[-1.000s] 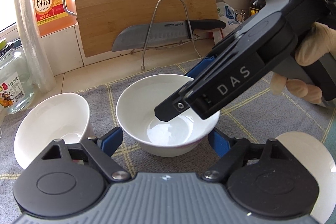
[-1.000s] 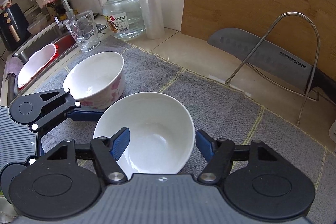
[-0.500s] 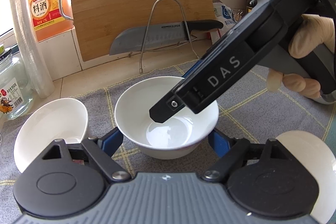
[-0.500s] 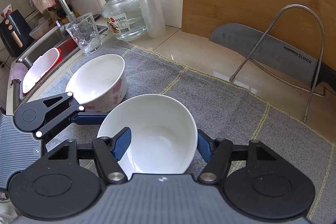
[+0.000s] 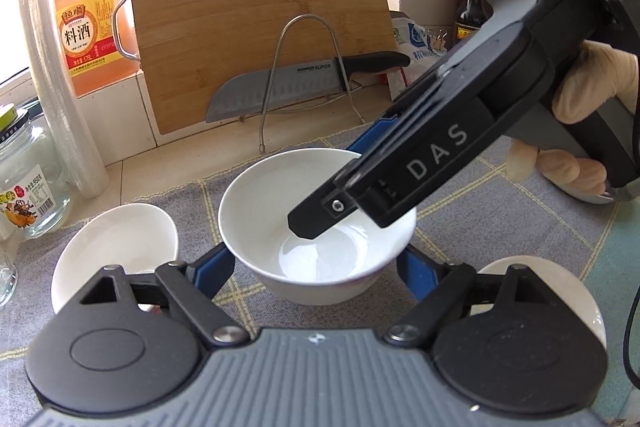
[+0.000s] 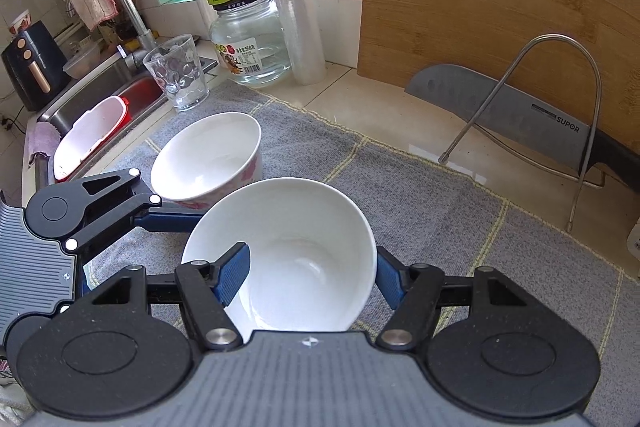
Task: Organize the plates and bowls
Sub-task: 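Lift and carry the grasped bowl with the right tool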
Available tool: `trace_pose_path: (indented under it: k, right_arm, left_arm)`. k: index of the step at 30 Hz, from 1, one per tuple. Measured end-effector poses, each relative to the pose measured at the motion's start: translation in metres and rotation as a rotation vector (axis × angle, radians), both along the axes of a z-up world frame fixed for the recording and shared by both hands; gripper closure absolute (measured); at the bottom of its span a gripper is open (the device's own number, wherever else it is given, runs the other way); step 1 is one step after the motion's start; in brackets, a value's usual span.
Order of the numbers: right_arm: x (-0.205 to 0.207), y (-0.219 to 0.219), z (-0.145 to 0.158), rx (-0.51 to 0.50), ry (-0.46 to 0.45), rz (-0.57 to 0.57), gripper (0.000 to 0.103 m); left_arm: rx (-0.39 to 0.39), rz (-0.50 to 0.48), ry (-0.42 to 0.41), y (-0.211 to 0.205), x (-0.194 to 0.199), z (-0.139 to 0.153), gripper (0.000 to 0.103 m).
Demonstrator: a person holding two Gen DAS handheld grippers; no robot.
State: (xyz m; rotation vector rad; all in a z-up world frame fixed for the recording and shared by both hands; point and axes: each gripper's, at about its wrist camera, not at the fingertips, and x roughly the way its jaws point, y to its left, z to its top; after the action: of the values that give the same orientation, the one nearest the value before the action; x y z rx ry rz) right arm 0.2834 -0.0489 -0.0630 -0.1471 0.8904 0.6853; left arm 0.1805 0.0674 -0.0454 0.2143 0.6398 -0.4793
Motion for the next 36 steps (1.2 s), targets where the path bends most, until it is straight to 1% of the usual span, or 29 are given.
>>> trace_pose_path:
  k: [8, 17, 28, 36]
  right_arm:
    - [-0.031, -0.005, 0.023, 0.019, -0.032, 0.007, 0.031]
    - [-0.070, -0.012, 0.035, 0.024, -0.062, -0.013, 0.031]
    - [-0.116, -0.028, 0.033, 0.021, -0.066, -0.064, 0.031]
    - [-0.137, -0.037, 0.027, 0.007, -0.050, -0.100, 0.031]
  left_arm:
    - [-0.010, -0.028, -0.009, 0.001, -0.022, 0.019, 0.015]
    - [-0.019, -0.061, -0.008, -0.003, -0.053, 0.028, 0.015]
    - [-0.022, -0.126, 0.009, -0.015, -0.087, 0.026, 0.015]
    - [-0.027, -0.175, 0.041, -0.022, -0.100, 0.020, 0.015]
